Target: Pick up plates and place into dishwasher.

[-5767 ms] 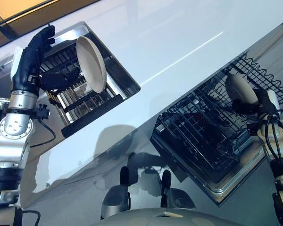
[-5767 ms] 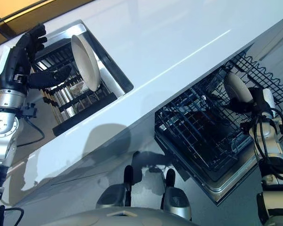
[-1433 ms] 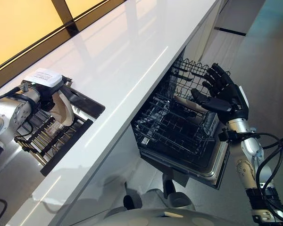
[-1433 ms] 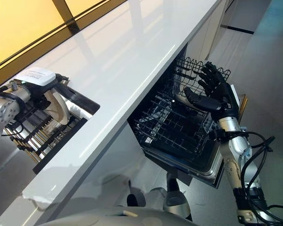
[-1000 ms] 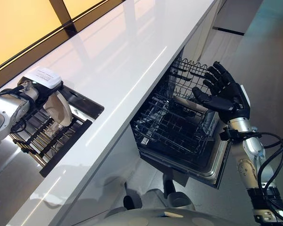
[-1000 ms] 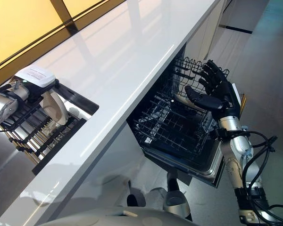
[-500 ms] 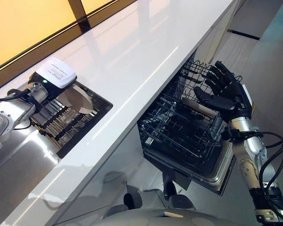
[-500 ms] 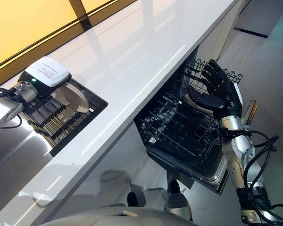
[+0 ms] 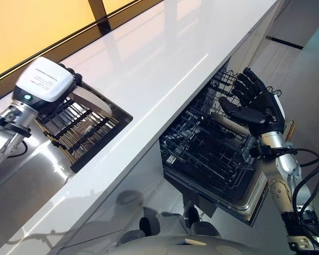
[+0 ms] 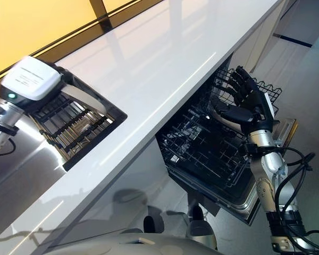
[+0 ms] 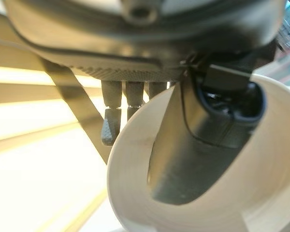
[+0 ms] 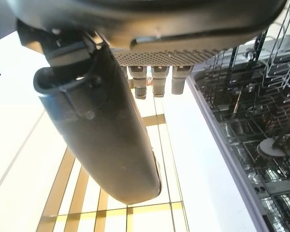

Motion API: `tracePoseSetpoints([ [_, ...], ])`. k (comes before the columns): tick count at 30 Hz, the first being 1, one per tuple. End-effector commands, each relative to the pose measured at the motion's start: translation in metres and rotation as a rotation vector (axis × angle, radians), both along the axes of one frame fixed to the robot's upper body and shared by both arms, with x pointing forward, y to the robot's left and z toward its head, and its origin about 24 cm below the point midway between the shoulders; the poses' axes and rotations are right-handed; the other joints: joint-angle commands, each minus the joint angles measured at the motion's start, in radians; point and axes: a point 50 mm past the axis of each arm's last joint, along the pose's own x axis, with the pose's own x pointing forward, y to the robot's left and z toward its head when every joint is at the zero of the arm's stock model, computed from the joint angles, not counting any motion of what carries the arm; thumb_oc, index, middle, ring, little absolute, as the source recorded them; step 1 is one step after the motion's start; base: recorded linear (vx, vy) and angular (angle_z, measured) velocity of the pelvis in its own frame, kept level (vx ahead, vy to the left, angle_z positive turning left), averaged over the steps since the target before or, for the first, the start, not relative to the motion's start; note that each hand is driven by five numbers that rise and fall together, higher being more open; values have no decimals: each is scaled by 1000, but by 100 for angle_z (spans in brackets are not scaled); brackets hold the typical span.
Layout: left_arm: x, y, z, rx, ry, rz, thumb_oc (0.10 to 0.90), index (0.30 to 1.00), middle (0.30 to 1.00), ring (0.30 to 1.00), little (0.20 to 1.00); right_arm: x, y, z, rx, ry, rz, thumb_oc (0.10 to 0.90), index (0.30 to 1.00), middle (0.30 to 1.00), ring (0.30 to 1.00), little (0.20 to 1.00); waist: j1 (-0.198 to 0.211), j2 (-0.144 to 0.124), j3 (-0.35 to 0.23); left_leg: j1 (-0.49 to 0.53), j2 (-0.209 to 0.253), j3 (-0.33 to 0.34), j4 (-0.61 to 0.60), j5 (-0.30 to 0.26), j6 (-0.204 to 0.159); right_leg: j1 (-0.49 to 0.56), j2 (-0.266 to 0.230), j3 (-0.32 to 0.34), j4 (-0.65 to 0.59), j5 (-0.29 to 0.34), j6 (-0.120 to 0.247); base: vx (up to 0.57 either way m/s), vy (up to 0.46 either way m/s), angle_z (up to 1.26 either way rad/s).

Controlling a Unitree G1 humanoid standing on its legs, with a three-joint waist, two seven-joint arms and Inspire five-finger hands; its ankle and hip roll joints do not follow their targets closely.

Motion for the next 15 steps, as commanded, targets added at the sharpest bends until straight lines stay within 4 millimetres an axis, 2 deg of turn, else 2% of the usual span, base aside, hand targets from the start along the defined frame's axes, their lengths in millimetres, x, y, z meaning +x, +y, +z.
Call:
tracePoseSetpoints([
  [1,-16,12,69,-38,-336,-5,100,300,300,300,200,-11,0,77,-55,-387,27,800,900,900,900,900,4,17,-119,-1,-121,-13,3,-113,95,-7,102,-58,69,-111,9,0,-15,13],
  [9,-39,24,79,-171,-497,-10,100,300,300,300,200,-15,-2,92,-96,-461,25,800,900,900,900,900,21,11,-122,-1,-122,-35,3,-110,93,2,103,-74,67,-116,1,0,-18,9],
  [13,-42,18,76,-305,-553,-87,100,300,300,300,200,-17,7,100,-144,-513,47,800,900,900,900,900,27,4,-125,-2,-123,-45,3,-109,93,5,104,-79,68,-121,-4,2,-10,5],
  [15,-40,9,74,-369,-573,-149,100,300,300,300,200,-17,14,104,-184,-543,67,800,900,900,900,900,30,-1,-126,-3,-124,-52,3,-109,92,7,105,-83,69,-124,-6,1,-28,8],
])
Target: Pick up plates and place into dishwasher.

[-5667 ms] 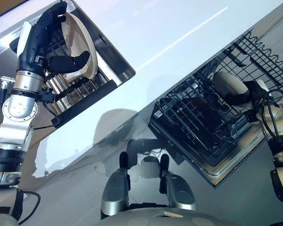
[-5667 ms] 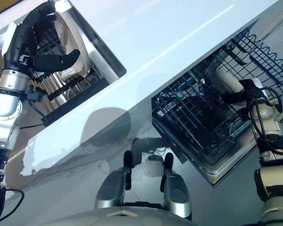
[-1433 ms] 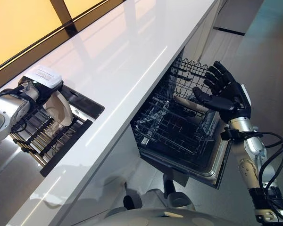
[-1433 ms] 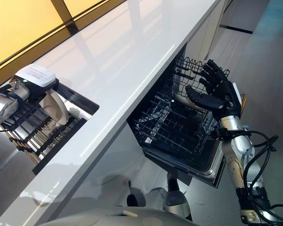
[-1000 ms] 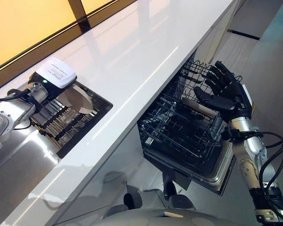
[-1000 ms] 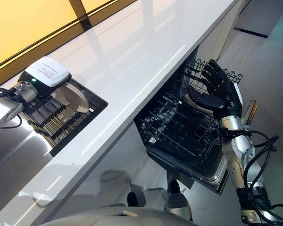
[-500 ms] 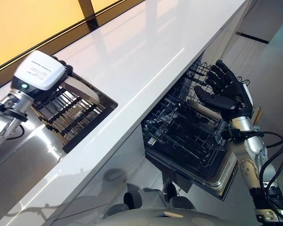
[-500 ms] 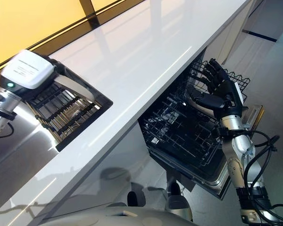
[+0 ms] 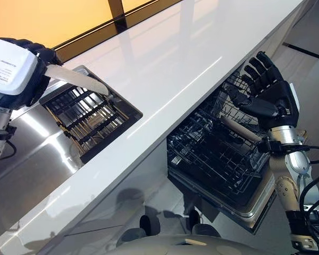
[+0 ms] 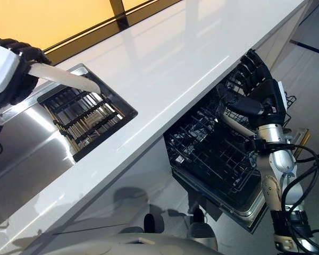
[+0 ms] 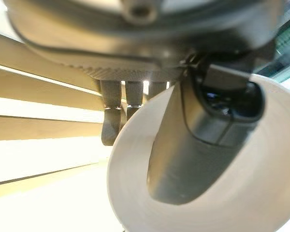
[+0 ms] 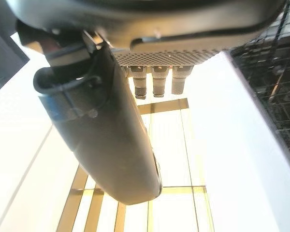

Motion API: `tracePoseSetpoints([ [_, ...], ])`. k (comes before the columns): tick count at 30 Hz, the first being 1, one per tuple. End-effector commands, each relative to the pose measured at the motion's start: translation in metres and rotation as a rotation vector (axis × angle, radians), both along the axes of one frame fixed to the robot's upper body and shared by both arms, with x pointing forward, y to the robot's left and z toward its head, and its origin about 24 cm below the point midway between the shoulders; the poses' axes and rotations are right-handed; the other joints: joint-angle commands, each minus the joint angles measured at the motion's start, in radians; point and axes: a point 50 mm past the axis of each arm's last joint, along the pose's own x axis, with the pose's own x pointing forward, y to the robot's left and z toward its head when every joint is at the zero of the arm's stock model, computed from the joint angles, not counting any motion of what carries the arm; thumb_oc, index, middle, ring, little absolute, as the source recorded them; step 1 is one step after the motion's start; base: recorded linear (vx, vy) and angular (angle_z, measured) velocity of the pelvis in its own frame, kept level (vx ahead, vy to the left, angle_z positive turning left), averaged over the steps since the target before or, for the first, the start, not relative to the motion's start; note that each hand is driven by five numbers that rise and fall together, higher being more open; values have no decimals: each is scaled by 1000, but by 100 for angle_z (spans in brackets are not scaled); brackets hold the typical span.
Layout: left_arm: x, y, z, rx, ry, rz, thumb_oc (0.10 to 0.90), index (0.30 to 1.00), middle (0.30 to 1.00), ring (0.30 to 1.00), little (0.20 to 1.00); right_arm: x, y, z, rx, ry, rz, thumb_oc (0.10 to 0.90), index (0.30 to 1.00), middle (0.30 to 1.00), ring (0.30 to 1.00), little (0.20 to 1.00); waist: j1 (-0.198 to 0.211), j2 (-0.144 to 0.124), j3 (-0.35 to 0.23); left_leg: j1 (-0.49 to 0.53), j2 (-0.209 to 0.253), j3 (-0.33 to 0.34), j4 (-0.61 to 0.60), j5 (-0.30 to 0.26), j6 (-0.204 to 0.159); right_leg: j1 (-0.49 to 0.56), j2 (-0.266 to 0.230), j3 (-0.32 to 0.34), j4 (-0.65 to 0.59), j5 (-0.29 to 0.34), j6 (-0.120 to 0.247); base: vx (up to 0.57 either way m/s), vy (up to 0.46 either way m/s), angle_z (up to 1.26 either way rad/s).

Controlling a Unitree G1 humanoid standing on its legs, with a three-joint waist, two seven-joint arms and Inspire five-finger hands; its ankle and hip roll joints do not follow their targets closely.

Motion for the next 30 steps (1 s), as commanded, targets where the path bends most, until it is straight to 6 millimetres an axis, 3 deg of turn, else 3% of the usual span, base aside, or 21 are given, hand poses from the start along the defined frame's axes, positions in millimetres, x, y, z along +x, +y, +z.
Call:
tracePoseSetpoints([
  [1,-12,-3,61,-125,-360,-90,100,300,300,300,200,-11,21,77,-193,-413,81,800,900,900,900,900,-8,-4,-124,9,-125,-12,2,-123,93,-2,106,-42,70,-124,-7,6,-27,11],
  [13,8,-65,56,-309,-248,-465,100,300,300,300,200,-7,67,96,-599,-505,195,800,900,900,900,900,-2,-23,-130,11,-123,-29,2,-119,87,3,109,-44,80,-131,-12,7,-15,8],
  [30,25,-117,44,-354,-82,-670,100,300,300,300,200,-2,112,103,-665,-563,363,800,900,900,900,900,6,-34,-122,20,-124,-37,4,-118,89,8,111,-42,93,-135,-15,5,-1,0],
])
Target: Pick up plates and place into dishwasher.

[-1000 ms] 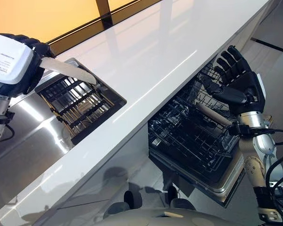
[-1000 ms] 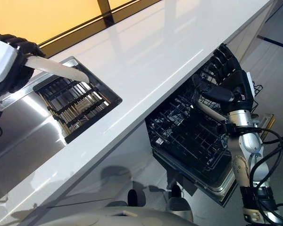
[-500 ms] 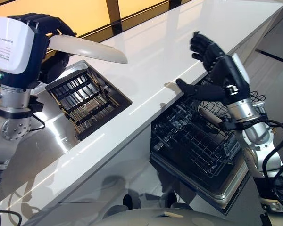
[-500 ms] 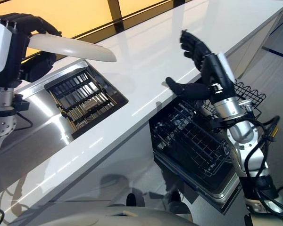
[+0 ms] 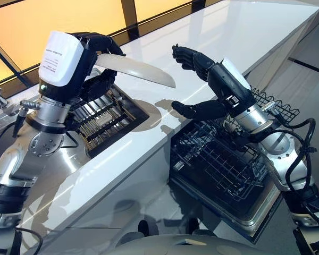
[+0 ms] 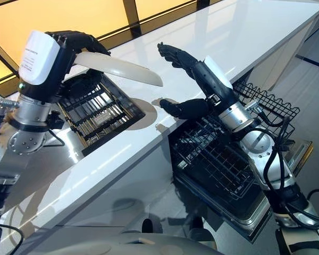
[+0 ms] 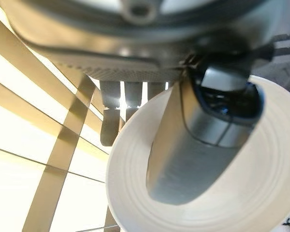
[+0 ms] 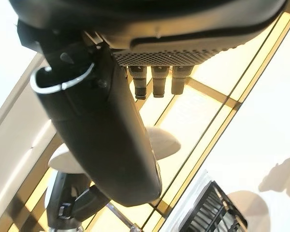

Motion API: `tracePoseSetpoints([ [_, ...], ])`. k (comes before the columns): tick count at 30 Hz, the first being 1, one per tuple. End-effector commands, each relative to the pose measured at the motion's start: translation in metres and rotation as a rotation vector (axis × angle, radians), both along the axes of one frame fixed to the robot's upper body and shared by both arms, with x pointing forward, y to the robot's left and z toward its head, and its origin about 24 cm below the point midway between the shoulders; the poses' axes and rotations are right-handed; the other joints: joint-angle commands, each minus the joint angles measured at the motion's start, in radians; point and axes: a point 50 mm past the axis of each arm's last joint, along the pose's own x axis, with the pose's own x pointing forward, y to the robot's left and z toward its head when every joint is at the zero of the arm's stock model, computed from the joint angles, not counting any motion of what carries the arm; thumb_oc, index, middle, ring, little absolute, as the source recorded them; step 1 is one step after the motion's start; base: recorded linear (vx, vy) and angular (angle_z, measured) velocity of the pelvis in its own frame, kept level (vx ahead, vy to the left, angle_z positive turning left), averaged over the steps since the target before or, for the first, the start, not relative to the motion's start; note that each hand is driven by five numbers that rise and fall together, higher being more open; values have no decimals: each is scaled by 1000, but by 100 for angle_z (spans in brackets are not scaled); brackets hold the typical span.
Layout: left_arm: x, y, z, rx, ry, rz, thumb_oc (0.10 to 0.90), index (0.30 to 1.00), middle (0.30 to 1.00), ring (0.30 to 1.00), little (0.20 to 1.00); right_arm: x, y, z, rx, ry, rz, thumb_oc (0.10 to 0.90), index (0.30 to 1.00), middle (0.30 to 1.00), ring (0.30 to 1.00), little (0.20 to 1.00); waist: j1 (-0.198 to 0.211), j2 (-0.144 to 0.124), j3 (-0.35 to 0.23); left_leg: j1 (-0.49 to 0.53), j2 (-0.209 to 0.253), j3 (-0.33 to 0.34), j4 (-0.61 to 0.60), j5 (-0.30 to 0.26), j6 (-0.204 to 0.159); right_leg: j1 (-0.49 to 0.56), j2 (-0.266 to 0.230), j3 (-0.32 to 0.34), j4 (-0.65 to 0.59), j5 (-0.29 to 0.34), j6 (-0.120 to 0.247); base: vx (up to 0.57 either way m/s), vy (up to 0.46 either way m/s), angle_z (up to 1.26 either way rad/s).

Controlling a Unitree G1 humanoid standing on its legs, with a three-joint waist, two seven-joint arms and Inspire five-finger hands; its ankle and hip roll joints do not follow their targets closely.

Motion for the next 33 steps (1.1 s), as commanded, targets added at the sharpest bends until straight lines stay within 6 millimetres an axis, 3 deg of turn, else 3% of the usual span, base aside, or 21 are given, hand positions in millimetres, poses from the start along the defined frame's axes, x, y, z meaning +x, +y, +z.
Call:
tracePoseSetpoints([
  [1,0,-16,48,-74,-180,-112,100,300,300,300,200,-15,20,56,63,-285,122,800,900,900,900,900,-1,-19,-69,40,-123,5,3,-140,90,2,111,-17,93,-132,-13,0,0,0],
  [13,5,-28,43,-119,-152,-169,100,300,300,300,200,-12,43,51,101,-243,197,800,900,900,900,900,7,-22,-70,40,-124,6,3,-138,89,9,110,-21,78,-124,-13,12,1,0],
  [22,3,-34,39,-110,-137,-193,100,300,300,300,200,-9,46,49,109,-243,173,800,900,900,900,900,11,-21,-69,42,-125,3,2,-138,90,12,109,-23,77,-126,-14,16,2,1],
  [23,3,-34,39,-111,-134,-195,100,300,300,300,200,-8,45,48,115,-231,171,413,568,568,568,513,12,-20,-68,42,-124,3,2,-138,90,12,108,-24,78,-127,-14,13,8,4],
  [24,3,-34,38,-113,-133,-198,100,300,300,300,200,-8,45,47,118,-227,168,303,474,474,474,403,13,-20,-68,42,-125,3,2,-138,91,13,108,-24,78,-127,-15,17,9,4],
  [25,2,-34,38,-113,-130,-200,100,300,300,300,200,-7,45,47,121,-225,165,100,300,300,300,200,13,-20,-68,42,-125,2,2,-138,91,15,108,-24,77,-127,-15,18,7,3],
  [33,3,-39,33,-100,-96,-219,100,300,300,300,200,-5,45,45,157,-214,145,100,300,300,300,200,16,-20,-66,44,-126,-3,2,-139,92,17,108,-28,79,-129,-16,7,1,4],
])
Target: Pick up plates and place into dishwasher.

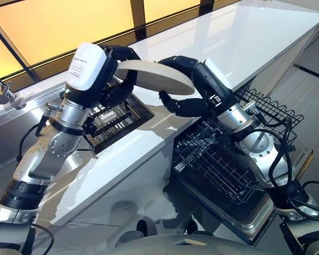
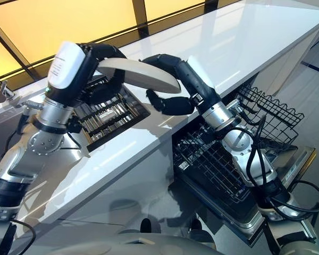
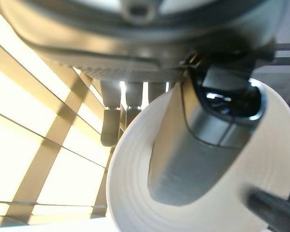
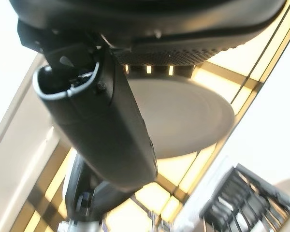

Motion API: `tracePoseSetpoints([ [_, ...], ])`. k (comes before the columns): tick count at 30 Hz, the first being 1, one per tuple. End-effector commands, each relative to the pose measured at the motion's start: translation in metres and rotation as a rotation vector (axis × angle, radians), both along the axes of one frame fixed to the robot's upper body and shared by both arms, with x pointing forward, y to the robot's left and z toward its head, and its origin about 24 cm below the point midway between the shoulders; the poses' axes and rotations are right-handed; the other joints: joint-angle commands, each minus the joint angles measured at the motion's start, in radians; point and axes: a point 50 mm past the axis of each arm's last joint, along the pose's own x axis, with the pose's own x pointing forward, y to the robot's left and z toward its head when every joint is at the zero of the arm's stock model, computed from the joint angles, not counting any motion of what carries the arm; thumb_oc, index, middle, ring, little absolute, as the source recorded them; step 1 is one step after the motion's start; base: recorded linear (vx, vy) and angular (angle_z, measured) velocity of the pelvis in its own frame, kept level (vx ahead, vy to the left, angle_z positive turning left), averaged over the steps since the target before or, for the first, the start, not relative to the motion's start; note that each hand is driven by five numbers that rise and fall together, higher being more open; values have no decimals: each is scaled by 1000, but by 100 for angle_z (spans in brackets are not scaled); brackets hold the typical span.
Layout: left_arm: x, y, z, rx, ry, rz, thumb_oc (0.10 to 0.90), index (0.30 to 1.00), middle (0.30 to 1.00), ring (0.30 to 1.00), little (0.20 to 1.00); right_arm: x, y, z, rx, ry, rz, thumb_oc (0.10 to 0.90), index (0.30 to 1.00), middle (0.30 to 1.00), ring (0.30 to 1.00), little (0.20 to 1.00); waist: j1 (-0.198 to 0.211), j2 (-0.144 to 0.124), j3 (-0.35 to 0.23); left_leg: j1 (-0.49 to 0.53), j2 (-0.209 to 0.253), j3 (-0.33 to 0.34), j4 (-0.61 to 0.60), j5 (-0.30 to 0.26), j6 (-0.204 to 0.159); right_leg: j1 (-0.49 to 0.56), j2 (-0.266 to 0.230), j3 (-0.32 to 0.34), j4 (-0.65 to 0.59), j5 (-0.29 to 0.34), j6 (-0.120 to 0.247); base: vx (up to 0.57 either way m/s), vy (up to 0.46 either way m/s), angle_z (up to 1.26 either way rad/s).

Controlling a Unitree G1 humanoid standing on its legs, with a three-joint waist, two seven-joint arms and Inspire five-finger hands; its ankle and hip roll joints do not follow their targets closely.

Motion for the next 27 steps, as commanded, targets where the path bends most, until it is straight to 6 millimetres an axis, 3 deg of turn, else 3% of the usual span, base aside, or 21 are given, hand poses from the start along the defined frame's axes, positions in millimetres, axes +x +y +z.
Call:
tracePoseSetpoints([
  [1,-2,-11,52,-94,-210,-87,100,300,300,300,200,-12,23,50,60,-244,142,100,300,300,300,200,-5,-6,-67,42,-126,19,3,-146,92,4,108,-14,79,-126,-20,-24,5,7],
  [14,-2,-15,49,-94,-179,-113,100,300,300,300,200,-11,22,47,59,-228,137,100,300,300,300,200,-7,-6,-66,43,-126,21,3,-146,94,8,109,-12,72,-125,-21,9,1,0],
  [15,-2,-15,49,-101,-169,-114,133,328,328,328,233,-11,22,47,59,-226,136,100,300,300,300,200,-7,-7,-67,42,-126,22,3,-145,93,8,109,-11,72,-124,-21,0,0,0],
  [18,1,-10,46,-180,-108,-122,800,900,900,900,900,-11,21,45,56,-223,125,100,300,300,300,200,-7,-7,-65,39,-125,24,3,-136,93,4,110,-12,72,-116,-23,0,0,0],
  [27,3,0,39,-328,-31,-129,800,900,900,900,900,-8,6,45,116,-270,-1,100,300,300,300,200,-8,-7,-62,41,-122,26,3,-137,93,4,112,-11,73,-118,-24,0,0,0],
])
